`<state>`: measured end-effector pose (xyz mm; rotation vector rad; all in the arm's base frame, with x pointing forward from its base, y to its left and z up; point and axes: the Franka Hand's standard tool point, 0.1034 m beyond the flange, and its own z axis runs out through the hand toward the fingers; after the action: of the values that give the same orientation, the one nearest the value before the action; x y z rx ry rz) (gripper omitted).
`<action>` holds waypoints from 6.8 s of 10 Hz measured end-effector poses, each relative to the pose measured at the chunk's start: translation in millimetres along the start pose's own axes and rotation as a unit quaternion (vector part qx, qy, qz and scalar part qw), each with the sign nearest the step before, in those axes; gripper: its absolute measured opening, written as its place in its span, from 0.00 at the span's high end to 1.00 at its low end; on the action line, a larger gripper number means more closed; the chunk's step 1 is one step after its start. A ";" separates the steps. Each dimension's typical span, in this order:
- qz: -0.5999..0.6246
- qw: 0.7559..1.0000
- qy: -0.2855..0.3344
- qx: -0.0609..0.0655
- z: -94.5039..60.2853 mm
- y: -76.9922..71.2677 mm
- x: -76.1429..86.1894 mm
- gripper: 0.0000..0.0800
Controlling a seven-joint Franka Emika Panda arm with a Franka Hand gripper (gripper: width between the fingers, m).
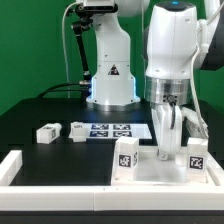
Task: Assemble square table
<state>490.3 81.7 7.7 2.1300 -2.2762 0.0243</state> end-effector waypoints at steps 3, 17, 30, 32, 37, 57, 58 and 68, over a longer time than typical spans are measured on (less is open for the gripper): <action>-0.006 1.000 0.001 0.002 -0.1 -0.3 0.6 0.92; -0.483 0.867 0.105 0.055 3.1 14.0 91.3 0.90; -0.801 0.588 0.108 0.016 -8.4 -23.3 103.6 0.90; -0.831 0.545 0.111 0.009 -8.9 -24.3 109.1 0.90; -0.869 0.490 0.061 -0.022 -11.5 -30.5 114.6 0.90; -0.995 0.025 0.043 -0.091 -20.2 -96.2 110.2 0.92; -0.995 0.024 0.043 -0.091 -20.1 -96.4 109.6 0.92; -0.995 0.002 0.072 -0.070 -22.6 -157.5 24.5 0.92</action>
Offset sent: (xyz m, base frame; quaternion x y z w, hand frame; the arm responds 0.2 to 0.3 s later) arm -0.0251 -0.0159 -0.0013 0.0358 0.0095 -0.0865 0.9956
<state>646.0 47.5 30.2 2.1375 1.9972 -0.0412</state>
